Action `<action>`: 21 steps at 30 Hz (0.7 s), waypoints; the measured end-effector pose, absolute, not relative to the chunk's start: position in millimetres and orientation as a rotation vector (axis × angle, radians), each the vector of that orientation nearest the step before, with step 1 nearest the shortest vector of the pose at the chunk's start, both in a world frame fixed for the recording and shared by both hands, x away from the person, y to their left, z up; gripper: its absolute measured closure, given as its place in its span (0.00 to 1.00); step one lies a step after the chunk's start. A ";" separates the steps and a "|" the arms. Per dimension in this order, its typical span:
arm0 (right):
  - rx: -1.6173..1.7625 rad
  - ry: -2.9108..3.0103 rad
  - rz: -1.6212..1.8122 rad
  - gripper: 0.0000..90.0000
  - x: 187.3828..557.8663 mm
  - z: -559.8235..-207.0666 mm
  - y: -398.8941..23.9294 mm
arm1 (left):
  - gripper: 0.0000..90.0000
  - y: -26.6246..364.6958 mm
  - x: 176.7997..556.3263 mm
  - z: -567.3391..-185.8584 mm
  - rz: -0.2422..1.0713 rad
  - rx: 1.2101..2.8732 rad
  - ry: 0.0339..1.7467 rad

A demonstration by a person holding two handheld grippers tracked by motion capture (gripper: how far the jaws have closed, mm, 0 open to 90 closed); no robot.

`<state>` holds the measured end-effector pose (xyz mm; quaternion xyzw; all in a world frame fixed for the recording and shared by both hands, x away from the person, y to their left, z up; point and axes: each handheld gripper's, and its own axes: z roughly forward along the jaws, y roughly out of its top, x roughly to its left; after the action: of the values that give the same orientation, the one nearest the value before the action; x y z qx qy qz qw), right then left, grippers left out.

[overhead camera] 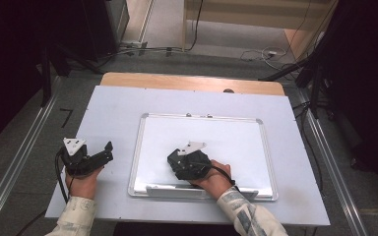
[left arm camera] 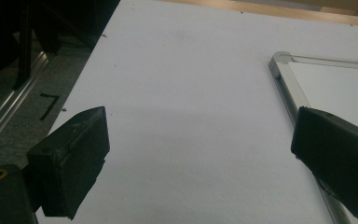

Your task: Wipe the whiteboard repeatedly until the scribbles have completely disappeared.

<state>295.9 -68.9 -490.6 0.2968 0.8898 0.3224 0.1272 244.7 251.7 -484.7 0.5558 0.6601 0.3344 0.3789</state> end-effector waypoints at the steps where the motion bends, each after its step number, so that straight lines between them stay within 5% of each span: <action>1: 0.853 2.592 0.939 0.43 296.1 -490.7 -68.2 | 0.05 251.8 244.7 -484.7 0.855 1.420 1.687; 21: 0.817 2.616 0.942 0.43 293.0 -490.9 -49.7 | 0.05 251.7 245.0 -484.8 0.853 1.419 1.686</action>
<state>293.0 -49.7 -490.9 0.2797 0.8960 0.3226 0.1216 245.0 251.7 -484.8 0.5557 0.6600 0.3339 0.3797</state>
